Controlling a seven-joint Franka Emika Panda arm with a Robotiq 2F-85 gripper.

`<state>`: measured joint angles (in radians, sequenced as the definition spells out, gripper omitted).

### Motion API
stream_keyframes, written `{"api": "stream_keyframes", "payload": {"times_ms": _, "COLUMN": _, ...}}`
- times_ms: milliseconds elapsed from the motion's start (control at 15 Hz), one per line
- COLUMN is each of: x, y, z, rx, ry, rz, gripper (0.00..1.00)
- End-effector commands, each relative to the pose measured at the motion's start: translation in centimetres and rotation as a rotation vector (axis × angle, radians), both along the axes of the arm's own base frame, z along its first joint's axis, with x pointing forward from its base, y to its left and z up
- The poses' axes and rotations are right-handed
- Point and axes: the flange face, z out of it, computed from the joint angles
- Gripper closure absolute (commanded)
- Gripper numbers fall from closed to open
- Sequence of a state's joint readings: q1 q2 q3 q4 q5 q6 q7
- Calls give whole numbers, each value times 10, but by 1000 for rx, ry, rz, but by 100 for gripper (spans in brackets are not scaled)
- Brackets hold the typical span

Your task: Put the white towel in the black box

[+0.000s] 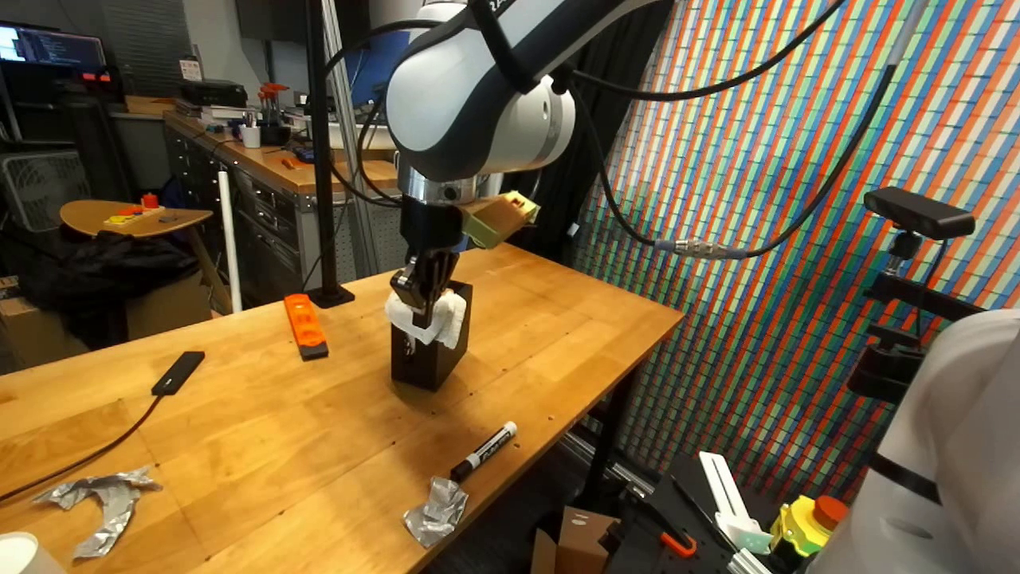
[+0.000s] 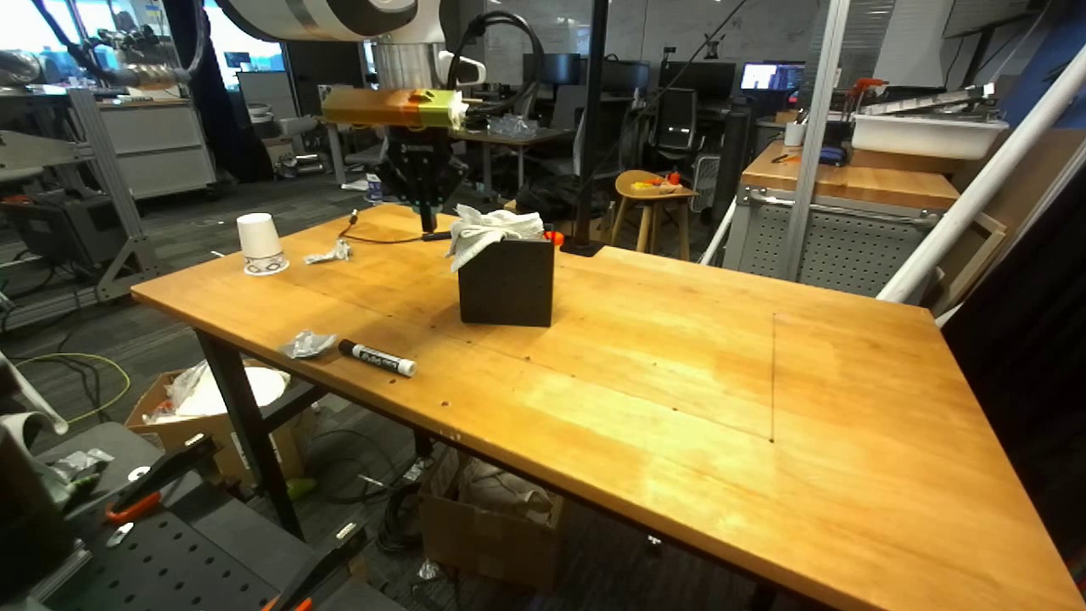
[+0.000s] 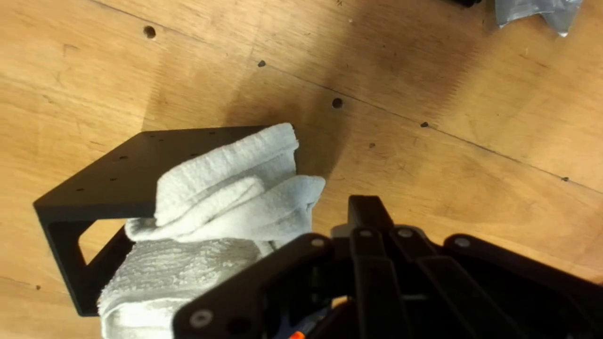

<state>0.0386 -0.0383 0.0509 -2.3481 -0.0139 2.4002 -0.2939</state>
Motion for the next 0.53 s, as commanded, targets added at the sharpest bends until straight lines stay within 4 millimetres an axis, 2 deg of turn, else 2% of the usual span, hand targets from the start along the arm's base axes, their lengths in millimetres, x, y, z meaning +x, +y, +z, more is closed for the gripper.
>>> {"api": "stream_keyframes", "payload": {"times_ms": 0, "x": 3, "y": 0, "z": 3, "rx": -48, "ry": -45, "rz": 20, "gripper": 100}}
{"api": "stream_keyframes", "payload": {"times_ms": 467, "x": 16, "y": -10, "z": 3, "rx": -118, "ry": -57, "rz": 44, "gripper": 100}}
